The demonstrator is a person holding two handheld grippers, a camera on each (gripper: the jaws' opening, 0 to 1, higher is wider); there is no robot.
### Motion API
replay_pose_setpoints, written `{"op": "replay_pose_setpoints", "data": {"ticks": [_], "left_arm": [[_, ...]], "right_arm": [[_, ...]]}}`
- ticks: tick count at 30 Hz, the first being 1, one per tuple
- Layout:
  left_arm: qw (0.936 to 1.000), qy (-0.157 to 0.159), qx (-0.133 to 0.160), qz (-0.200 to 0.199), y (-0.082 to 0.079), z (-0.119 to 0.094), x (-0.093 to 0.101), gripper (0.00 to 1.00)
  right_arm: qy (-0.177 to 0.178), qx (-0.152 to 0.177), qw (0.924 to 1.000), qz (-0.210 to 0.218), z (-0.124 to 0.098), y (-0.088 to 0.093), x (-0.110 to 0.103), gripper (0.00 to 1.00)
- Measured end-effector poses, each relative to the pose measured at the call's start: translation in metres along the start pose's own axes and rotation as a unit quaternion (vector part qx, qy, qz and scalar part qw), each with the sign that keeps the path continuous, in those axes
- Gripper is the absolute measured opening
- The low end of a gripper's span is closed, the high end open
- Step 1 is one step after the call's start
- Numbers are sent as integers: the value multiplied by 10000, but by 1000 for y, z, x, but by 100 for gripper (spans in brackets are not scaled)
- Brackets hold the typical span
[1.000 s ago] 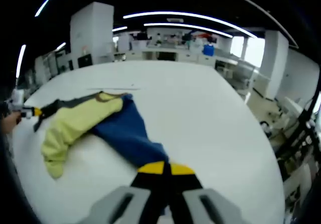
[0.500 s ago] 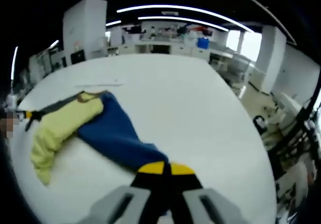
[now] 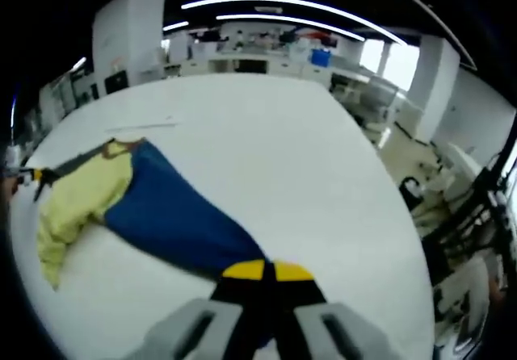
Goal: Fold the garment on the visible template until the final outline fits inside the template.
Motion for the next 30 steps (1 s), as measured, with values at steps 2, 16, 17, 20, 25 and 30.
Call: {"op": "replay_pose_setpoints", "data": {"ticks": [2, 16, 17, 20, 25, 30], "left_arm": [[10000, -3, -9, 5, 0, -1, -1, 0], [9997, 42, 221, -124, 2, -6, 2, 8], [9994, 70, 258, -218, 3, -9, 5, 14], [9986, 196, 406, -294, 2, -17, 14, 28], [9944, 634, 689, -490, -1, -34, 35, 50], [9889, 1102, 966, -242, -5, -48, 62, 63]], "right_arm": [[40, -23, 10000, -64, 1, -1, 2, 0], [-13, 201, 9995, 242, 4, -4, -2, 14], [-18, 279, 9991, 327, 3, -5, -3, 25], [-30, 334, 9990, 297, -7, -8, -6, 35], [-416, 616, 9965, 387, -22, -10, -26, 46], [-883, 624, 9939, 229, -24, -10, -47, 53]]}}
Point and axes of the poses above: the point that each gripper's makers call its tool centre point, and the gripper's own axes: z roughly forward along the fingers, x roughly to its right, y roughly out of its underside, the point moved 9 cm from there along -z, roughly backward along the fingers, and after that the axes turned 2 degrees about -z, right-handed, at the moved point
